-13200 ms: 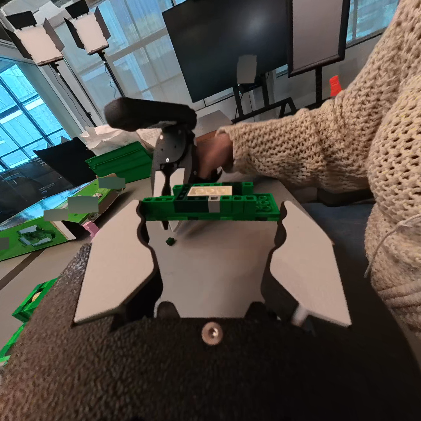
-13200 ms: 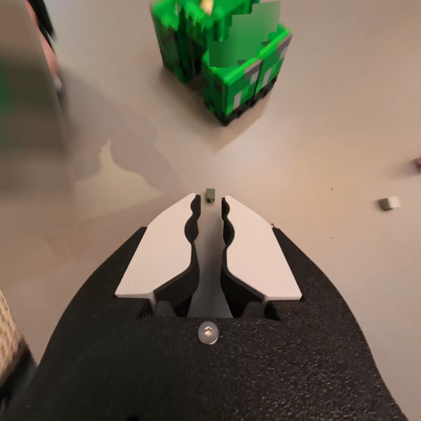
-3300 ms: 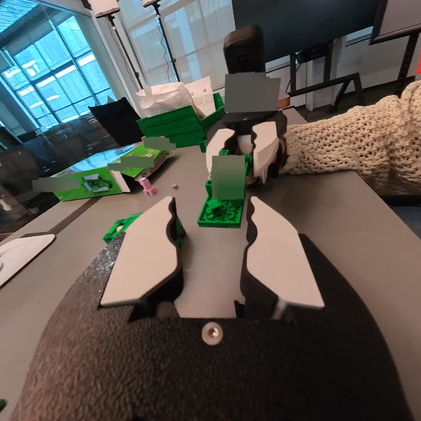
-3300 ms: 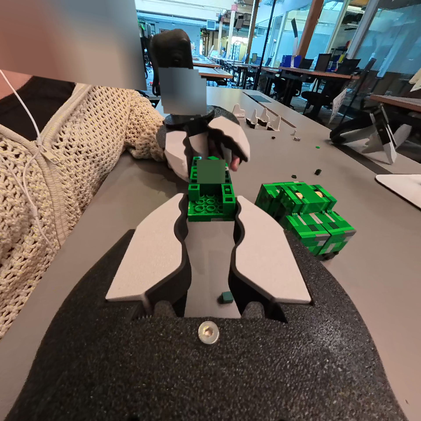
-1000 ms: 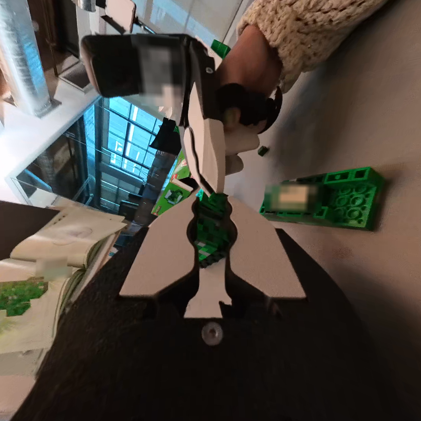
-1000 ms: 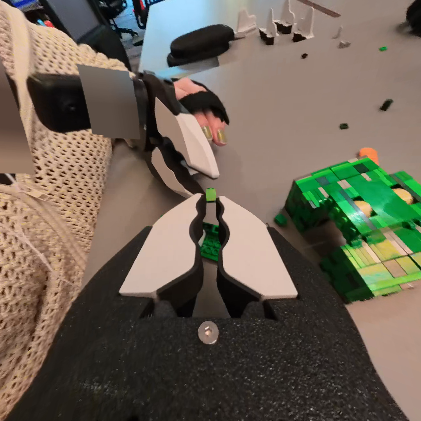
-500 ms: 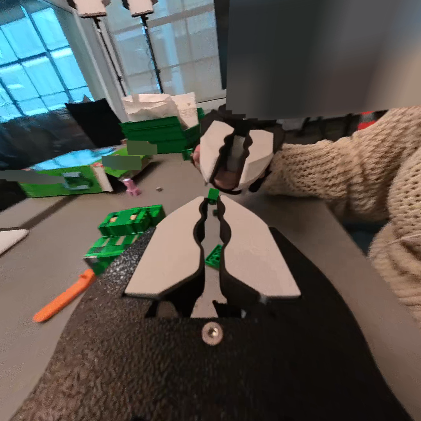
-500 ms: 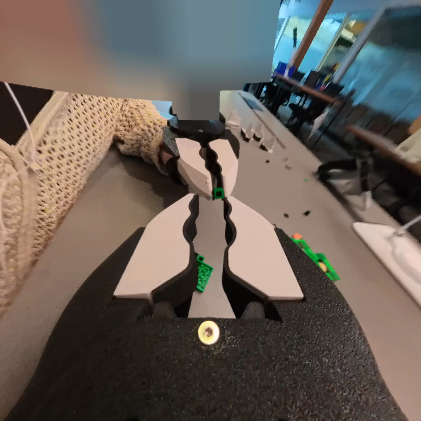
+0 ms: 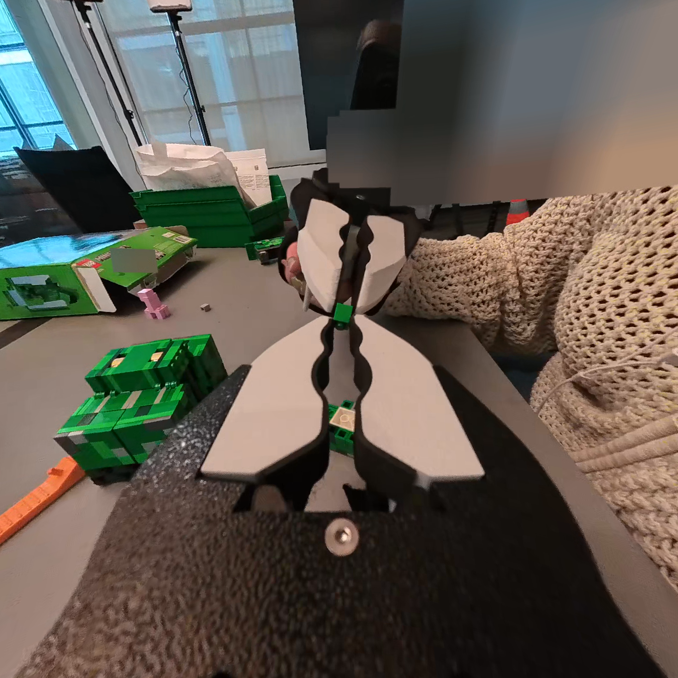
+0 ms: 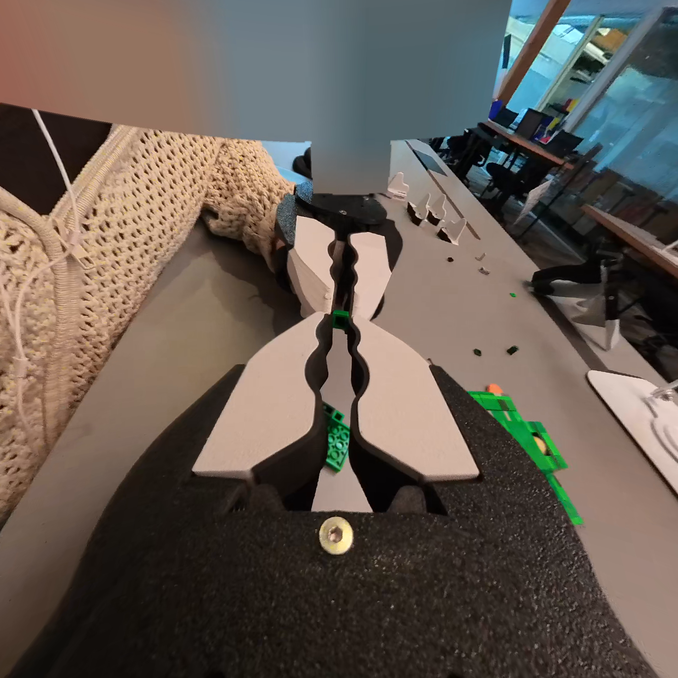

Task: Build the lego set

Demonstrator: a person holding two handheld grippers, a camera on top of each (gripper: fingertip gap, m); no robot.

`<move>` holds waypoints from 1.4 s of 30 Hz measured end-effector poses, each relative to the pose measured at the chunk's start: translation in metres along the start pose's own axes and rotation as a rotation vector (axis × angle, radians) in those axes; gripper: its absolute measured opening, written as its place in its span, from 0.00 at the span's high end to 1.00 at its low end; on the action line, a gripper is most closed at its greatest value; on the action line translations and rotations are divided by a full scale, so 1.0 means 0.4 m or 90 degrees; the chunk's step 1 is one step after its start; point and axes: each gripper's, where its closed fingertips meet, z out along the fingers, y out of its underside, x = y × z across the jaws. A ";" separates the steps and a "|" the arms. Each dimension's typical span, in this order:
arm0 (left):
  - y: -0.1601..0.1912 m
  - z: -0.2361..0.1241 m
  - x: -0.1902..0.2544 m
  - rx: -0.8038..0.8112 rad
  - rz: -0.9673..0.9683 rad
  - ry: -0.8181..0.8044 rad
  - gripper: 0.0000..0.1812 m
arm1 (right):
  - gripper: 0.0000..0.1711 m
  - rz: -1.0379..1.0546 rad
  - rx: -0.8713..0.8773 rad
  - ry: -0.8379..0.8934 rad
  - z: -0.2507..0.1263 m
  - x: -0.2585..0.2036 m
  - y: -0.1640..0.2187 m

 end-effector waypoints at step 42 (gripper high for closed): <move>0.259 0.021 0.027 -0.500 -0.004 0.142 0.43 | 0.96 0.295 -0.468 -0.116 -0.044 -0.024 0.226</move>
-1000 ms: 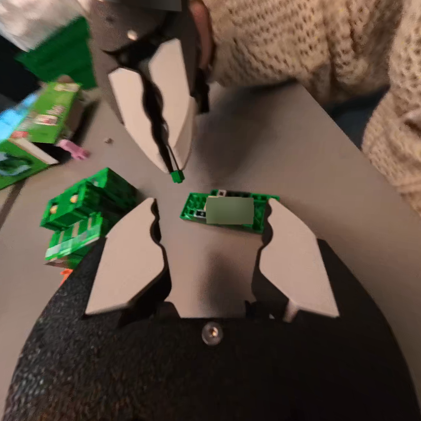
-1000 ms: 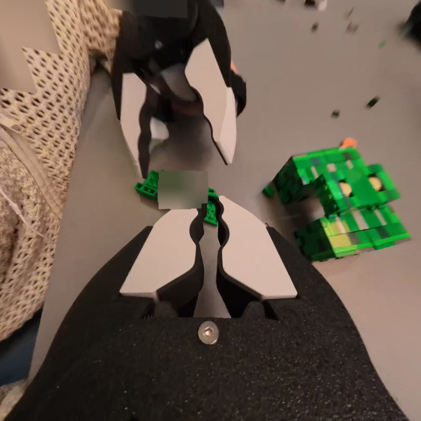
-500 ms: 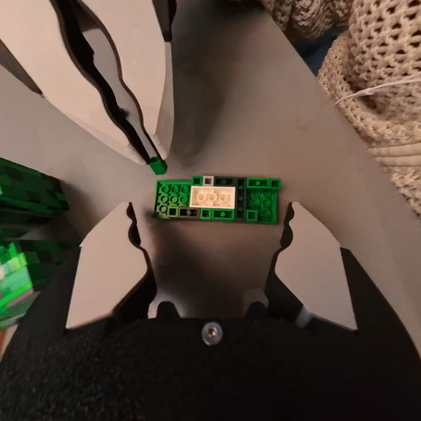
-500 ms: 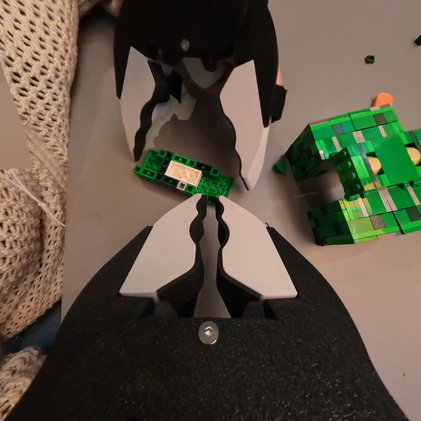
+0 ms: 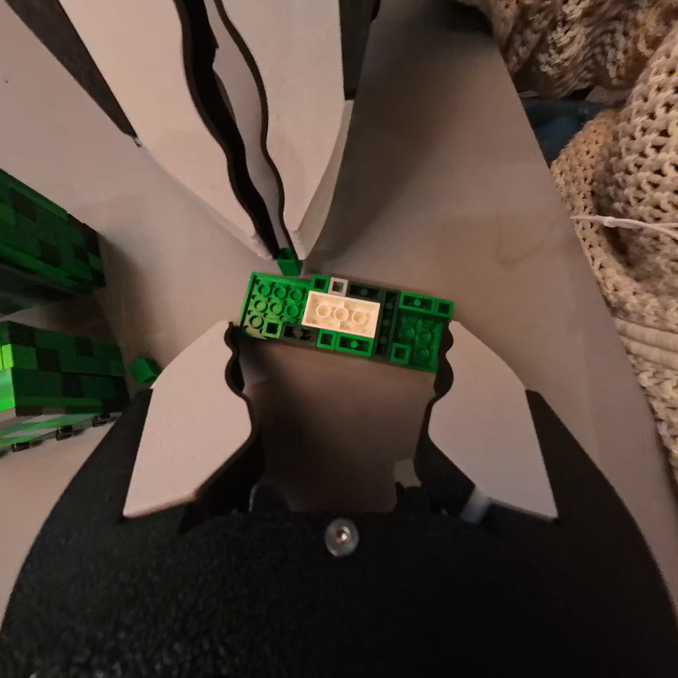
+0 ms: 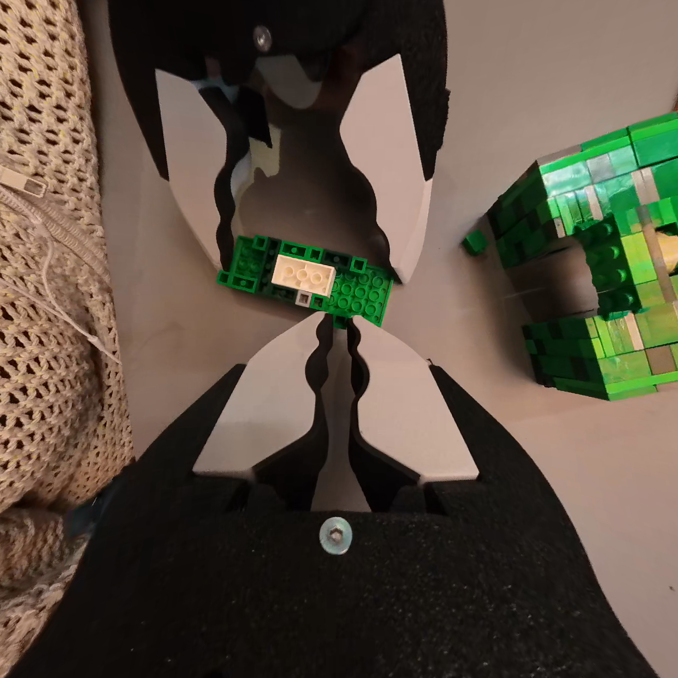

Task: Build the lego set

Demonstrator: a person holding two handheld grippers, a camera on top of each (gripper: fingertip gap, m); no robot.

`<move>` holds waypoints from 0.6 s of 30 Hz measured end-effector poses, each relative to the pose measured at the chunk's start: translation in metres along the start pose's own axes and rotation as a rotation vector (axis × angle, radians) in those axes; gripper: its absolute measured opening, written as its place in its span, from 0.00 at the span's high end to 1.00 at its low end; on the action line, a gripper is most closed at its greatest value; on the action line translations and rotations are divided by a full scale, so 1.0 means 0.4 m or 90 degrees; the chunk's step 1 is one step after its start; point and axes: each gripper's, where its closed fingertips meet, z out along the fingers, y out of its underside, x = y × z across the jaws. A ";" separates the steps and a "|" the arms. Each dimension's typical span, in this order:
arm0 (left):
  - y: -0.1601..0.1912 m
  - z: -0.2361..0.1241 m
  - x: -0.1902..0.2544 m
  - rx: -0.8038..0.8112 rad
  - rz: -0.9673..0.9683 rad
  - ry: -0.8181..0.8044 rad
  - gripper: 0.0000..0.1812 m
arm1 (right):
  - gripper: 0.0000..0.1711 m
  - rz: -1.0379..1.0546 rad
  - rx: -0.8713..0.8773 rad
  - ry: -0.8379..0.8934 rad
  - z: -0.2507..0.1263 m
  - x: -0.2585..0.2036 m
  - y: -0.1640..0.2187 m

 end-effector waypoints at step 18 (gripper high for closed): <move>-0.014 0.011 0.016 0.033 0.010 0.006 0.43 | 0.96 0.011 -0.039 -0.023 0.008 -0.011 0.001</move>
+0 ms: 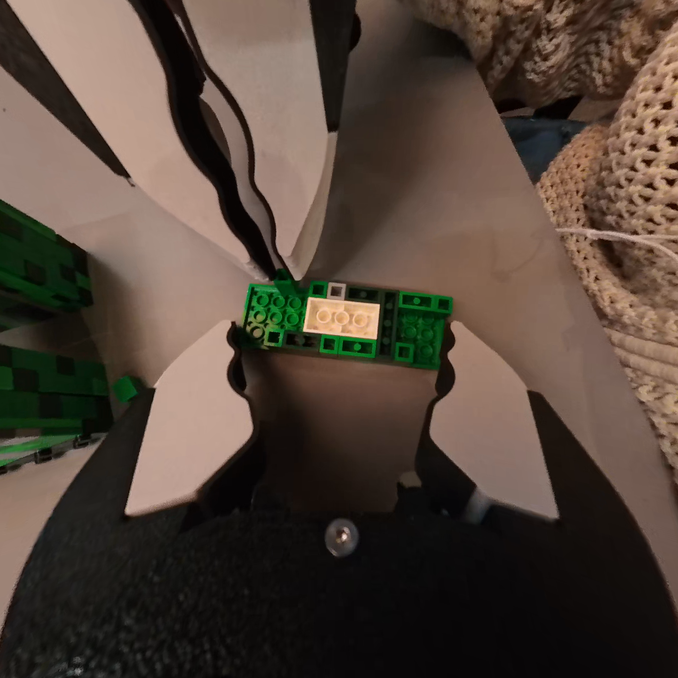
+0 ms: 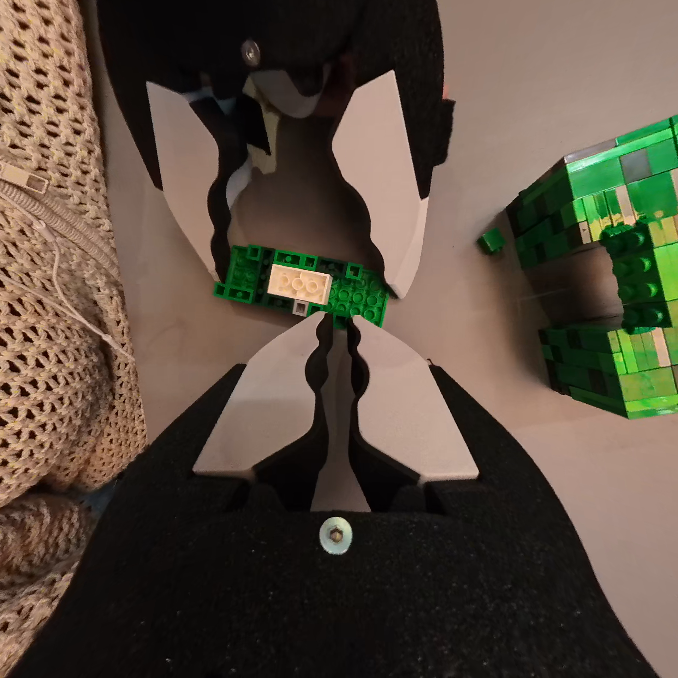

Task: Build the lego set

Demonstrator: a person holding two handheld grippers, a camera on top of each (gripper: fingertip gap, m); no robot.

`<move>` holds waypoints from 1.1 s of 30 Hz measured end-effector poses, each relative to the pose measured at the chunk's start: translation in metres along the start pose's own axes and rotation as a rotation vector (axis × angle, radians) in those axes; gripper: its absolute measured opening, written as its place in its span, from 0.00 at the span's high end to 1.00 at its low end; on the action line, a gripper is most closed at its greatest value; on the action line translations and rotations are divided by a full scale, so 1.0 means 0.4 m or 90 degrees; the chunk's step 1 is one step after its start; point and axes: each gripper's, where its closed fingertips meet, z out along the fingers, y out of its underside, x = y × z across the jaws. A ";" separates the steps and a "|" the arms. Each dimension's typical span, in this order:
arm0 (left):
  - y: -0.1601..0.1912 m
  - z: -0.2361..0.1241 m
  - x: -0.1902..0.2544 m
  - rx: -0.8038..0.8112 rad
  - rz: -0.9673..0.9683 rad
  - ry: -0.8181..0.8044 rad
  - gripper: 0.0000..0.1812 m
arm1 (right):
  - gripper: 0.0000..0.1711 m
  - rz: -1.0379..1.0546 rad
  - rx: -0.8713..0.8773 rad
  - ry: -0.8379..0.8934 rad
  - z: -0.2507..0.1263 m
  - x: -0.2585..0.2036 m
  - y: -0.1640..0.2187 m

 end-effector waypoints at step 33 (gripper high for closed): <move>-0.004 0.003 0.000 0.001 -0.018 -0.018 0.43 | 0.92 0.028 0.013 -0.042 0.012 -0.022 -0.003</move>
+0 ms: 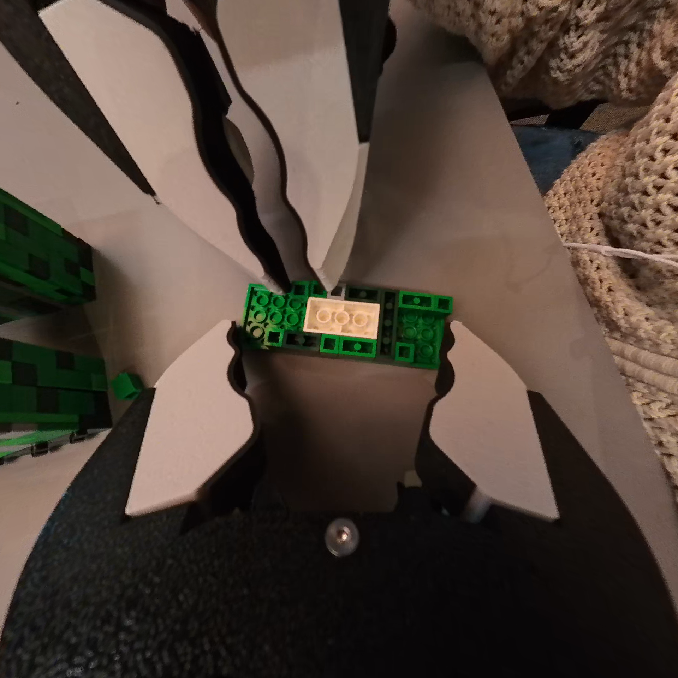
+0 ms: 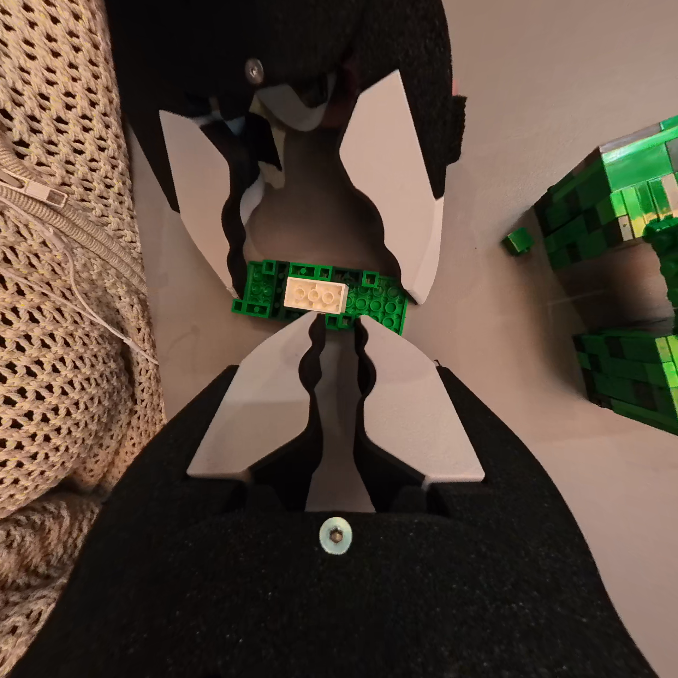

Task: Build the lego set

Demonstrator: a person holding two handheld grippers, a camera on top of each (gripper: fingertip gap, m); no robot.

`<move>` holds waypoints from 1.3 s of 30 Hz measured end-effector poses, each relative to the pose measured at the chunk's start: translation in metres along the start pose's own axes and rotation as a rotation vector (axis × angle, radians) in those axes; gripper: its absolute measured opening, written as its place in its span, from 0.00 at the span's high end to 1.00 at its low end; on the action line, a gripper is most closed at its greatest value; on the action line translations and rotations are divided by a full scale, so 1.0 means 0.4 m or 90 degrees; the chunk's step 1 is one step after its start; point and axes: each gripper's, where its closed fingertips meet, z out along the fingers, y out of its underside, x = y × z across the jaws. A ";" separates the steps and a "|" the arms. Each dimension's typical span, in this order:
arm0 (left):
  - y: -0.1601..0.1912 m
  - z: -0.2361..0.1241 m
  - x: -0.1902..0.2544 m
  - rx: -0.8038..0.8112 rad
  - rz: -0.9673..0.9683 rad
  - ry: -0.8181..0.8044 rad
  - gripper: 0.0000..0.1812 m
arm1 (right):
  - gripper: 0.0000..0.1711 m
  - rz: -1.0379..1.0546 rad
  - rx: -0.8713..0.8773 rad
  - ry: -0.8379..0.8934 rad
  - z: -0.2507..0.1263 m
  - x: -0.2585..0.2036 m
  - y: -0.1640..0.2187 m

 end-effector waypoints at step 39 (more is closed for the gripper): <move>0.000 0.000 -0.001 0.000 0.000 0.000 0.43 | 1.00 -0.064 0.269 0.163 -0.018 0.013 0.011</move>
